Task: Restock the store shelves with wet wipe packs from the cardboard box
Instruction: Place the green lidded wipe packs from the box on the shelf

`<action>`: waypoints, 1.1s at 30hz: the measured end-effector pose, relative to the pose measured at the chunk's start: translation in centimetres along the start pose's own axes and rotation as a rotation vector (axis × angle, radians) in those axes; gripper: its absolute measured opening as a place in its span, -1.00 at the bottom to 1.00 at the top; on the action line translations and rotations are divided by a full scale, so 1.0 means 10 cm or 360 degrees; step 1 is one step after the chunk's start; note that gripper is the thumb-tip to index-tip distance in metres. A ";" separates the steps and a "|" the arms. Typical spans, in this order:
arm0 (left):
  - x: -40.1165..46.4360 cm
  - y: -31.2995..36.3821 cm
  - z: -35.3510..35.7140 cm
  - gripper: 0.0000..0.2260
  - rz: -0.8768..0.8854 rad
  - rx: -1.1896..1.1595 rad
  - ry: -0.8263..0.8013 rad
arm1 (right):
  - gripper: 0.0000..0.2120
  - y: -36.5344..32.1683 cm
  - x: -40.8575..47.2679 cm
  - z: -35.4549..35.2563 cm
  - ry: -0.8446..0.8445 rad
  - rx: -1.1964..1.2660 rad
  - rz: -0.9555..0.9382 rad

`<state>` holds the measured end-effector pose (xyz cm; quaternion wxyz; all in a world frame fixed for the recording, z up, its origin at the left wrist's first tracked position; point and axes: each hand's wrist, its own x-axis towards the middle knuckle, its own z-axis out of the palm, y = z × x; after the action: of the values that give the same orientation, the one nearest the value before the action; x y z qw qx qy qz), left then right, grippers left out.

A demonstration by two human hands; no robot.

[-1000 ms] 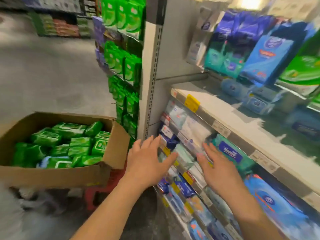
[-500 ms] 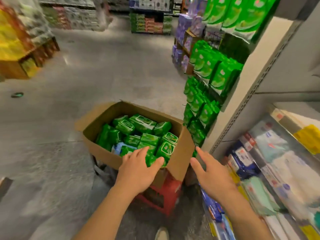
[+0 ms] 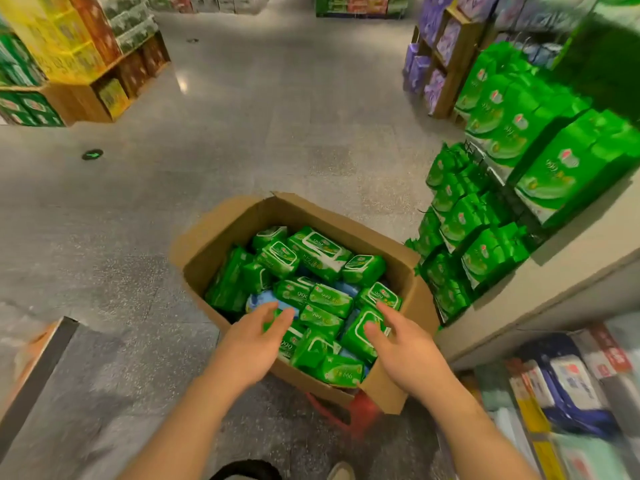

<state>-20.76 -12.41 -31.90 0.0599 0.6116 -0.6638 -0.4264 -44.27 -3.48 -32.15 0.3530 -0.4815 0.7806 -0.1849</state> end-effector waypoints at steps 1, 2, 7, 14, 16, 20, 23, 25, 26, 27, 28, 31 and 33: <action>0.10 -0.02 0.00 -0.46 -0.0022 0.0000 -0.0028 | -0.42 0.02 0.10 0.04 -0.0051 0.0015 0.0065; 0.19 -0.06 0.01 -0.48 -0.0033 -0.0014 -0.0057 | -0.42 0.04 0.20 0.08 -0.0097 0.0029 0.0126; 0.78 -0.30 0.13 -0.53 -0.0052 -0.0095 -0.0255 | -0.51 0.20 0.60 0.51 -0.0181 0.0006 0.0361; 1.49 -0.53 0.31 -0.49 -0.0018 0.0271 -0.0726 | -0.50 0.27 0.88 1.19 -0.0312 -0.0141 0.0609; 1.62 -0.58 0.33 -0.48 0.0008 0.0344 -0.0807 | -0.11 0.26 0.94 1.35 -0.0501 -0.0300 0.0651; 1.75 -0.62 0.30 -0.55 0.0001 0.0368 -0.0894 | 0.15 0.13 1.09 1.45 -0.0777 -0.0492 0.0762; 1.80 -0.64 0.22 -0.58 -0.0036 0.0319 -0.0932 | -0.23 0.08 1.20 1.42 -0.0730 -0.0450 0.0856; 1.84 -0.66 0.17 -0.59 -0.0110 0.0224 -0.0966 | -0.41 0.07 1.22 1.31 -0.0681 -0.0253 0.0924; 1.85 -0.65 0.15 -0.60 -0.0150 0.0131 -0.0966 | -0.46 0.06 1.23 1.25 -0.0646 -0.0070 0.0961; 1.86 -0.64 0.14 -0.63 -0.0184 0.0008 -0.0956 | -0.51 0.03 1.23 1.18 -0.0589 0.0160 0.0995; 1.87 -0.62 0.12 -0.65 -0.0216 -0.0123 -0.0954 | -0.56 -0.02 1.22 1.11 -0.0508 0.0422 0.1046; 1.85 -0.53 0.12 -0.46 -0.0203 -0.0421 -0.1133 | -0.62 -0.18 1.21 0.99 -0.0323 0.1230 0.1188; 1.78 -0.46 0.15 -0.23 -0.0193 -0.0647 -0.1306 | -0.58 -0.32 1.24 0.98 -0.0361 0.1638 0.1182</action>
<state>-22.48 -26.47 -43.68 -0.1141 0.4057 -0.4985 -0.7575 -38.72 -15.40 -41.41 0.6596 0.0350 0.6647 -0.3492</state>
